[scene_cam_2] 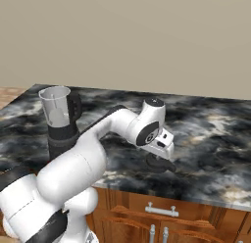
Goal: Open the blender lid, put the pear in the blender, close the lid, and start the blender.
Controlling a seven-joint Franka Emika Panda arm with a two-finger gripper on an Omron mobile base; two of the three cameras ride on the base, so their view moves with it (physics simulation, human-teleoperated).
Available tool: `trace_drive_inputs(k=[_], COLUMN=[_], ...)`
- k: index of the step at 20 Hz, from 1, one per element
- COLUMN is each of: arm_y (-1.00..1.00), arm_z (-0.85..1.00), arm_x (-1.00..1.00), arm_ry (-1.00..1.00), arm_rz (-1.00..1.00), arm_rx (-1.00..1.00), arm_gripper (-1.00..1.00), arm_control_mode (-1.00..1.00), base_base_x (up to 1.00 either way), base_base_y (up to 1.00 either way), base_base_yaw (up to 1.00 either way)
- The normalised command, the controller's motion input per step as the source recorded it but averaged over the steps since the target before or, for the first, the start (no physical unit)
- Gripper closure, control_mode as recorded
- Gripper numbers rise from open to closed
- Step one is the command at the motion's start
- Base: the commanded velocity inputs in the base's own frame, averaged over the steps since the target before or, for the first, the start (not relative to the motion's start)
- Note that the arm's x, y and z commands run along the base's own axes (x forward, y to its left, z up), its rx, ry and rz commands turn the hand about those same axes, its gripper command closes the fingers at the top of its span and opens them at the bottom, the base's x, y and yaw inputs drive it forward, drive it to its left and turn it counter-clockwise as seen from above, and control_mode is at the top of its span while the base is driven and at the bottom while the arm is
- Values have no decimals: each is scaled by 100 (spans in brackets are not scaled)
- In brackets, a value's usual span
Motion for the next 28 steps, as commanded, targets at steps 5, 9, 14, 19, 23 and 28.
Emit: trace_drive_inputs(k=[5, 9, 14, 19, 23, 28], arm_y=[-6, 0, -1, -2, -18, -31], arm_z=[-54, -37, -27, -20, -18, -19], arm_x=[39, 35, 29, 29, 28, 4], arm_ry=[10, 3, 1, 2, 3, 1], arm_rz=[0, 0, 0, 0, 0, 0], arm_rx=[0, 0, 0, 0, 1, 3], arm_gripper=[-100, -100, -100, -100, -100, -100], arm_control_mode=[-100, -100, -100, -100, -100, -100], base_base_x=[0, 0, 0, 0, 0, 0], base_base_y=[0, 0, 0, 0, 0, 0], base_base_yaw=[0, 0, 0, 0, 0, 0])
